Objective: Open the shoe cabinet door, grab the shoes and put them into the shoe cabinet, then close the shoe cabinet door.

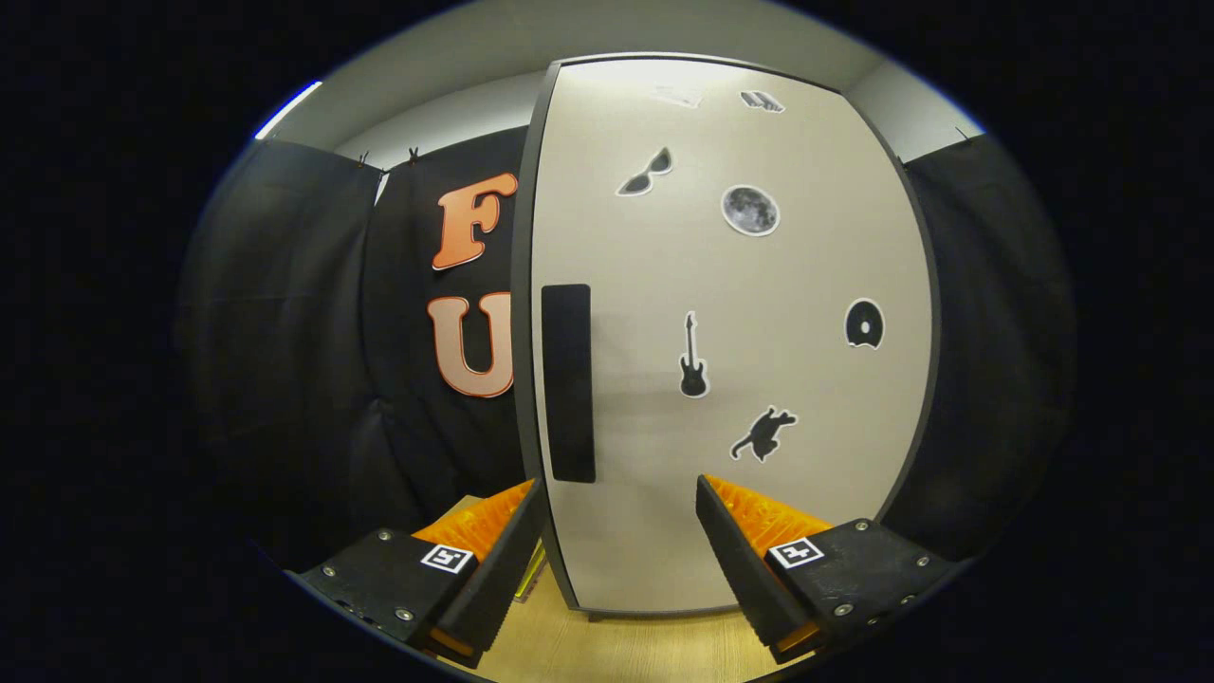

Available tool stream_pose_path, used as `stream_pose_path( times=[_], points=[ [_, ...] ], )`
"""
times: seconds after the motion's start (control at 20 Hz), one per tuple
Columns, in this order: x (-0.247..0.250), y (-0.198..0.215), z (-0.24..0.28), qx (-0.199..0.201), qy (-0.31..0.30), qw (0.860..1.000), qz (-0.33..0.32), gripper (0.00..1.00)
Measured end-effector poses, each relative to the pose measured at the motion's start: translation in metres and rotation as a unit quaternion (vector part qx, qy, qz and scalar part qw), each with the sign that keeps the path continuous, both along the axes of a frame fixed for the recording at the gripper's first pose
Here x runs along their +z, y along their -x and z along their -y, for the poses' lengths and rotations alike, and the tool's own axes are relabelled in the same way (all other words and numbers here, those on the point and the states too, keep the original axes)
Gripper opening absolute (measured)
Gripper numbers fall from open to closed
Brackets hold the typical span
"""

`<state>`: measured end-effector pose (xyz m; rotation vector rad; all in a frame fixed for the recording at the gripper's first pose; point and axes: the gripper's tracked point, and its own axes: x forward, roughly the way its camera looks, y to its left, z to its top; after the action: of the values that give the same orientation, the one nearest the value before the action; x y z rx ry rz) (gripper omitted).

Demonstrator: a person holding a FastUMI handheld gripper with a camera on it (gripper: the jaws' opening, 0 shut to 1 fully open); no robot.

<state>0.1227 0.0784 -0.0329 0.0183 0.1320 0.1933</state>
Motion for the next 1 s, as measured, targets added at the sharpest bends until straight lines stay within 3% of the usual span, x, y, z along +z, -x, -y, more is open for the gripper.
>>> stream_pose_path(
  times=[0.7, 1.0],
  points=[
    [0.026, 0.169, 0.096, -0.100, 0.034, 0.994, 0.025, 0.97],
    [0.031, 0.203, 0.101, -0.113, 0.035, 0.993, 0.030, 0.97]
  ],
)
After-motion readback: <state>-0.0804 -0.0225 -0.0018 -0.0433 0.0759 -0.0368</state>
